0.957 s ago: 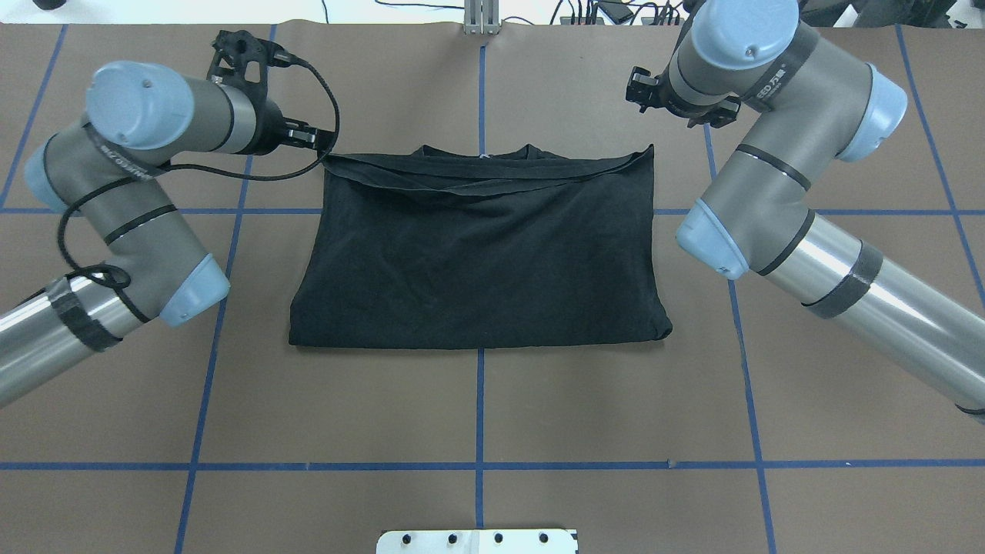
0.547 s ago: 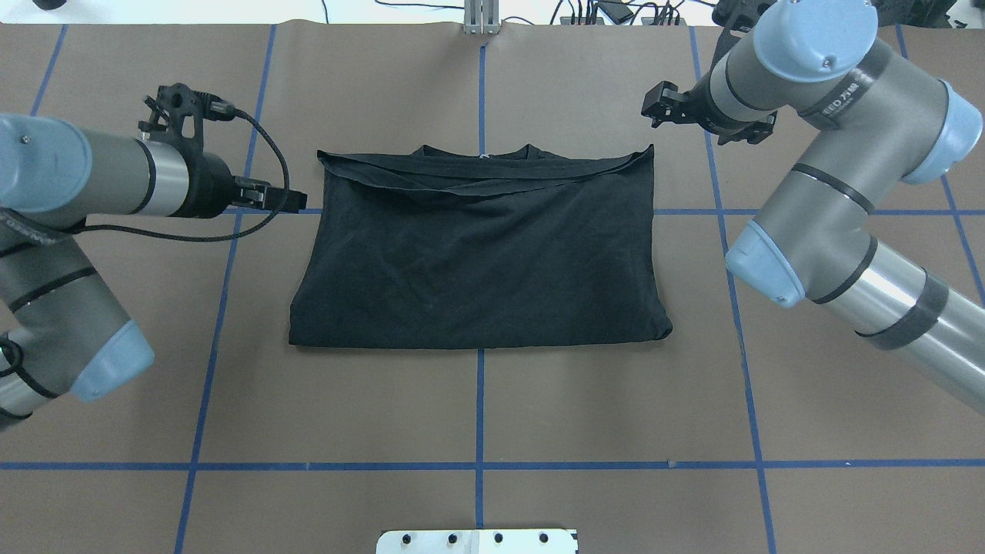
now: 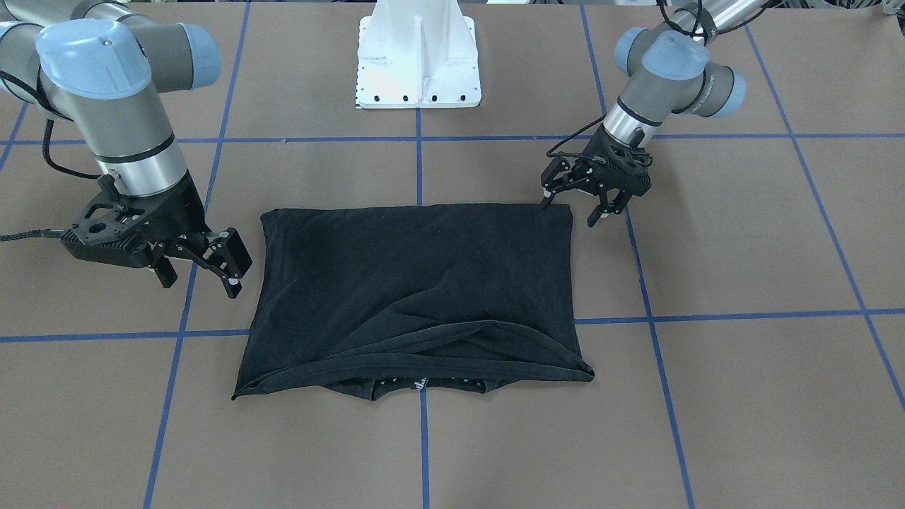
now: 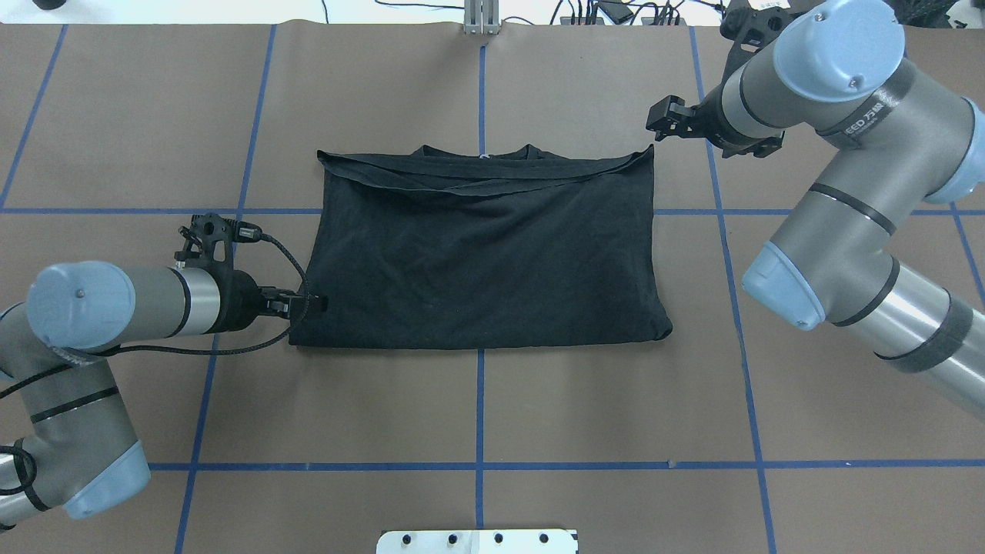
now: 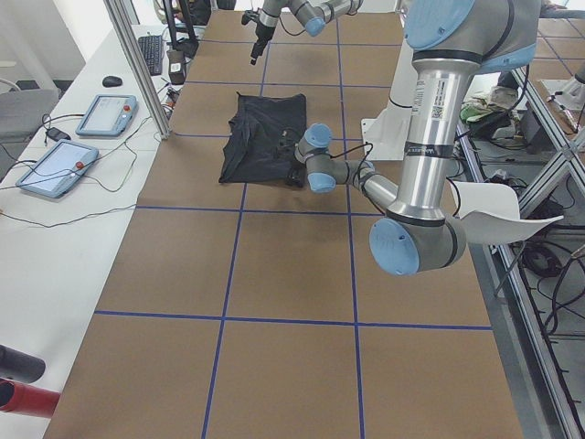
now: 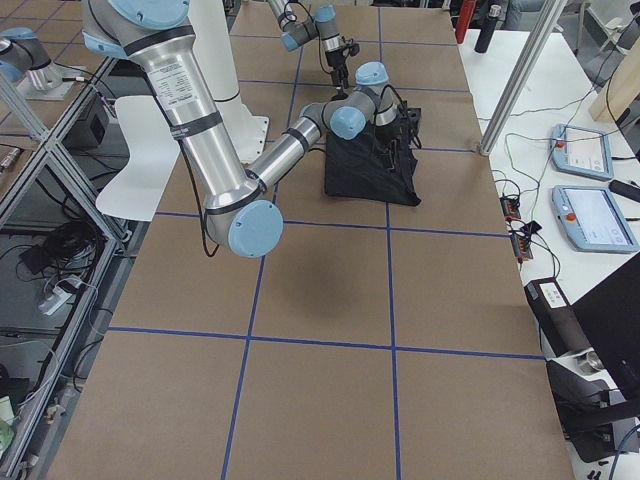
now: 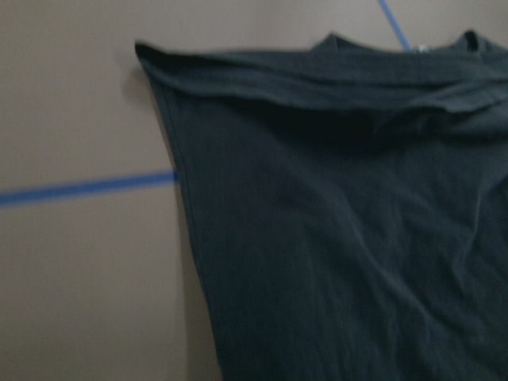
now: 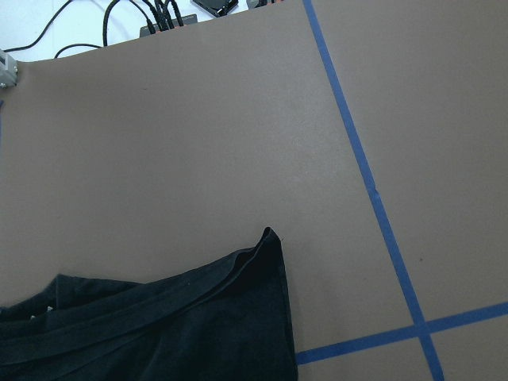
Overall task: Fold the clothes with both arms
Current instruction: 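Move the left gripper to the folded shirt's side edge while the right gripper rises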
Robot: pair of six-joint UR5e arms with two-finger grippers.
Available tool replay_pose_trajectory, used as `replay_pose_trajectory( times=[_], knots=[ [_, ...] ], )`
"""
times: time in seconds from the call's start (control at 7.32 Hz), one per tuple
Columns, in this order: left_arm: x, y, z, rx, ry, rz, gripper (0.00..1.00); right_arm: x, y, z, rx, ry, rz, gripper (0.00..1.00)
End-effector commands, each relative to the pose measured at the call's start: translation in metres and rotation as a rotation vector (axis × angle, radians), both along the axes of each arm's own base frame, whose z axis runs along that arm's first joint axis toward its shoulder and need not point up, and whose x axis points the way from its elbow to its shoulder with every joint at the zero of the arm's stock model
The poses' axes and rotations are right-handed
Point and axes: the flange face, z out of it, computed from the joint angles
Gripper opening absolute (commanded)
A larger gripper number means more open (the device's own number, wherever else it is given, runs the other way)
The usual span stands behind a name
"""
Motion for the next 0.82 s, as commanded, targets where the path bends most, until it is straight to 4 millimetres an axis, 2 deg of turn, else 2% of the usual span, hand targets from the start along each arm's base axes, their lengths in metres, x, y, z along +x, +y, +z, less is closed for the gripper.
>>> replay_pose_trajectory(
  times=[0.0,0.27,0.41,0.68],
  knots=[
    [0.0154,0.02,0.0111,-0.01,-0.013,0.033,0.99,-0.0004,0.0015,-0.0013,0.002,-0.003,-0.001,1.0],
    [0.0177,0.0204,0.0117,-0.002,-0.017,0.019,0.86,-0.0004,0.0015,-0.0013,0.003,-0.002,-0.002,1.0],
    [0.0178,0.0202,0.0123,-0.002,-0.017,0.018,0.73,-0.0003,0.0014,-0.0013,0.003,-0.001,-0.001,1.0],
    [0.0223,0.019,0.019,-0.007,-0.03,0.02,0.72,-0.0006,0.0011,-0.0007,0.002,0.0,-0.001,1.0]
  ],
)
